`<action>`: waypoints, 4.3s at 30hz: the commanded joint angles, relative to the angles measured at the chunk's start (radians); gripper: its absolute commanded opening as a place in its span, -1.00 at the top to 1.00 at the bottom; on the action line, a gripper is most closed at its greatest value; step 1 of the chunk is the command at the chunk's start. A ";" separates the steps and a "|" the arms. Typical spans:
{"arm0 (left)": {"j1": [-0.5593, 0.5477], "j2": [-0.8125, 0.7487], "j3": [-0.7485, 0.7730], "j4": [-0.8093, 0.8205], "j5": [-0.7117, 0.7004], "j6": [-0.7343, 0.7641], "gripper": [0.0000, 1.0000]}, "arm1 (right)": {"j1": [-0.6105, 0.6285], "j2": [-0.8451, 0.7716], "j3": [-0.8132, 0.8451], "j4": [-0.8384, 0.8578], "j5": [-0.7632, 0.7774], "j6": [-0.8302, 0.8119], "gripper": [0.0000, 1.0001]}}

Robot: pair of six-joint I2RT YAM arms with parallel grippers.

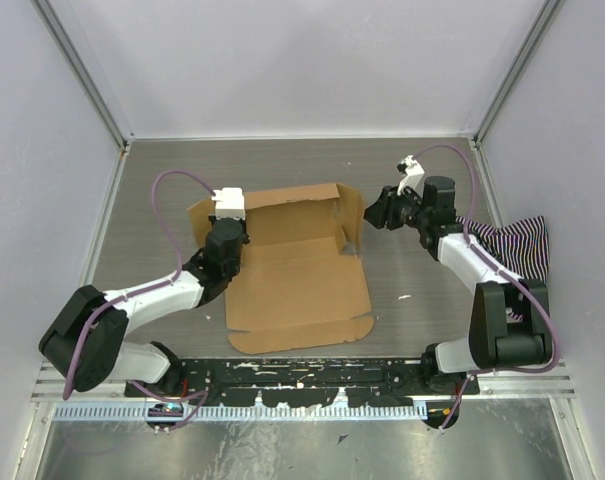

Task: Fold the paper box

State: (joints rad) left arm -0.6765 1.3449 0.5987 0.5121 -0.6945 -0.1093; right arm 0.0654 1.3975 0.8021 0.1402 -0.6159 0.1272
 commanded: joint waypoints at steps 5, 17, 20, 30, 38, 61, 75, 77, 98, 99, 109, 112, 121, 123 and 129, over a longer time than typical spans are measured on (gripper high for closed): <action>-0.013 0.010 0.011 0.016 0.011 -0.005 1.00 | 0.067 0.049 0.052 -0.008 -0.099 -0.078 0.12; -0.015 -0.033 -0.020 0.029 0.033 0.001 1.00 | 0.162 0.092 0.073 0.020 0.029 -0.128 0.09; -0.015 -0.033 -0.020 0.033 0.035 0.008 1.00 | 0.184 0.112 0.088 0.030 0.077 -0.135 0.10; -0.018 -0.031 -0.022 0.056 0.064 0.012 1.00 | 0.259 0.141 0.070 0.135 0.219 -0.119 0.12; -0.021 -0.025 -0.017 0.059 0.061 0.021 1.00 | 0.325 0.184 0.062 0.170 0.441 -0.093 0.22; -0.021 -0.011 0.015 0.054 0.064 0.038 1.00 | 0.337 0.229 0.085 0.244 0.360 -0.155 -0.11; -0.022 -0.028 0.053 -0.007 0.030 0.041 1.00 | 0.432 0.269 0.054 0.313 0.898 0.000 0.84; -0.025 -0.047 0.070 -0.060 0.024 0.012 1.00 | 0.481 0.280 0.068 0.292 1.062 0.011 0.87; -0.047 -0.209 0.251 -0.425 -0.069 -0.050 -0.14 | 0.483 0.246 0.127 0.049 1.049 0.094 0.97; -0.045 -0.221 0.258 -0.423 -0.078 -0.049 -0.19 | 0.475 0.232 0.117 0.044 1.040 0.094 0.97; 0.227 -0.215 0.430 -0.527 0.188 -0.239 -0.44 | 0.433 0.123 0.052 -0.045 0.960 0.082 0.97; 0.344 -0.139 0.501 -0.540 0.307 -0.301 -0.44 | 0.433 0.094 0.042 -0.069 0.947 0.078 0.97; 0.565 0.093 0.538 -0.510 0.423 -0.353 -0.37 | 0.400 0.085 0.056 -0.117 0.905 0.084 0.97; 0.571 0.140 0.481 -0.444 0.483 -0.364 -0.32 | 0.393 0.087 0.064 -0.126 0.892 0.087 0.97; 0.571 0.288 0.270 -0.115 0.676 -0.486 -0.25 | 0.378 0.085 0.078 -0.140 0.865 0.087 0.97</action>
State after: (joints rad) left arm -0.1009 1.5566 0.9787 0.1417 -0.1875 -0.4957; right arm 0.4557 1.5112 0.8513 0.0578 0.2840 0.2146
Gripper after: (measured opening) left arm 0.630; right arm 0.109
